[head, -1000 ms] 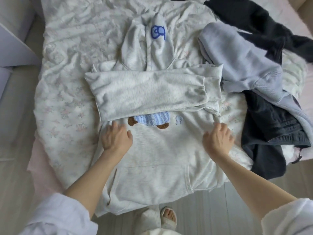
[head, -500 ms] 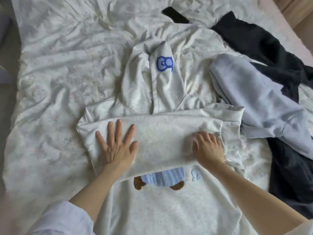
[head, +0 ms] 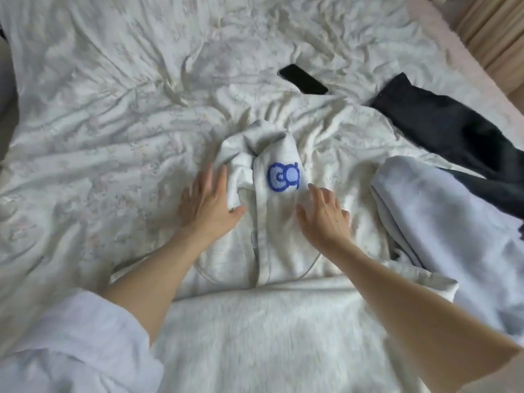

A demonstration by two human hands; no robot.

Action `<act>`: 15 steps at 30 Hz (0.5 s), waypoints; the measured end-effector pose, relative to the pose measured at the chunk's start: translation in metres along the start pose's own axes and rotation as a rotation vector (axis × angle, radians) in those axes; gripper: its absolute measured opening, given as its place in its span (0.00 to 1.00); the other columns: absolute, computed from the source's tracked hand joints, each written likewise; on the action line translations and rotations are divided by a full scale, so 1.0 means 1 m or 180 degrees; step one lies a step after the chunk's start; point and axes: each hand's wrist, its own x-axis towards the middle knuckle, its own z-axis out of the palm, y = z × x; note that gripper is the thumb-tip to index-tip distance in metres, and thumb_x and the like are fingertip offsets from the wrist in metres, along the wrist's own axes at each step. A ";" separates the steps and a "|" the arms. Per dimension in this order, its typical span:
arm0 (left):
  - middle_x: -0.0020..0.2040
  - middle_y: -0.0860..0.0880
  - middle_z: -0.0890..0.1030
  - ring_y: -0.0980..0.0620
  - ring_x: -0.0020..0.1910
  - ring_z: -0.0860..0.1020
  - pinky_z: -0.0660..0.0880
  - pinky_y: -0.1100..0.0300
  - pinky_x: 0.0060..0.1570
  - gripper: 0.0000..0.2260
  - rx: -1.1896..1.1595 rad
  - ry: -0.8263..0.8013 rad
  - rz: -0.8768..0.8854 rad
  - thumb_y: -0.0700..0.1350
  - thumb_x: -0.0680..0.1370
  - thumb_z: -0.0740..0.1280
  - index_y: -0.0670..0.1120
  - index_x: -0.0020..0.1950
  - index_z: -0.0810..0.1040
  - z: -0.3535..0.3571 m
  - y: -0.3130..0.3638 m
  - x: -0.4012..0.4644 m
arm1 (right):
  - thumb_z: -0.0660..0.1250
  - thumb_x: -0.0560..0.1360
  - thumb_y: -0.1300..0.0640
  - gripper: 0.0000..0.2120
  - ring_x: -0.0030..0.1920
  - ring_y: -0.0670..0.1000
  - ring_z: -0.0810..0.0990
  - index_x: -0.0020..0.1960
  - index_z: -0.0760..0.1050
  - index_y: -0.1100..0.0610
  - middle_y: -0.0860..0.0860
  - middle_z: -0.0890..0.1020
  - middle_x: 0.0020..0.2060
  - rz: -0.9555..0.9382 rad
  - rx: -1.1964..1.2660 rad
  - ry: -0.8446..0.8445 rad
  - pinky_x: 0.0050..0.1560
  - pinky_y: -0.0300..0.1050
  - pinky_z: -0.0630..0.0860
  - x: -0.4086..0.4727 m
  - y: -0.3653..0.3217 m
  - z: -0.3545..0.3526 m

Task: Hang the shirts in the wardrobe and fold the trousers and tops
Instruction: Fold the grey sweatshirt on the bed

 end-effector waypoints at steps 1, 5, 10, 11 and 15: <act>0.73 0.45 0.58 0.41 0.69 0.61 0.63 0.45 0.63 0.34 0.0050 0.0189 0.0043 0.59 0.73 0.66 0.48 0.74 0.56 0.001 0.006 0.014 | 0.57 0.78 0.47 0.26 0.66 0.55 0.65 0.73 0.56 0.51 0.52 0.65 0.67 -0.0221 0.0085 0.0304 0.62 0.54 0.62 0.013 -0.008 0.001; 0.45 0.44 0.80 0.42 0.48 0.76 0.68 0.55 0.42 0.09 -0.0783 0.0769 -0.0307 0.50 0.75 0.67 0.45 0.49 0.78 -0.003 0.014 0.051 | 0.60 0.74 0.40 0.35 0.60 0.52 0.67 0.74 0.50 0.49 0.51 0.67 0.61 -0.0596 0.0167 0.0519 0.50 0.48 0.69 0.058 -0.039 0.001; 0.29 0.51 0.68 0.54 0.30 0.65 0.61 0.58 0.32 0.11 -0.2725 0.0947 -0.0758 0.42 0.77 0.65 0.46 0.35 0.69 -0.008 -0.023 0.044 | 0.52 0.76 0.56 0.17 0.54 0.56 0.71 0.64 0.62 0.55 0.55 0.74 0.55 -0.0523 -0.0117 0.0392 0.39 0.47 0.65 0.087 -0.045 -0.002; 0.30 0.51 0.66 0.55 0.30 0.63 0.61 0.58 0.32 0.13 -0.2963 0.1044 -0.0954 0.42 0.78 0.63 0.46 0.33 0.66 -0.007 -0.031 0.039 | 0.51 0.76 0.56 0.15 0.51 0.57 0.73 0.61 0.64 0.55 0.55 0.76 0.53 -0.0502 -0.0021 0.0507 0.38 0.46 0.63 0.088 -0.038 -0.004; 0.37 0.48 0.75 0.50 0.40 0.73 0.69 0.56 0.41 0.11 -0.3763 0.0924 -0.1450 0.39 0.79 0.60 0.48 0.38 0.72 -0.006 -0.042 0.031 | 0.54 0.74 0.64 0.20 0.51 0.58 0.75 0.65 0.65 0.57 0.58 0.78 0.52 -0.0075 0.0896 0.0599 0.41 0.44 0.63 0.084 -0.002 -0.015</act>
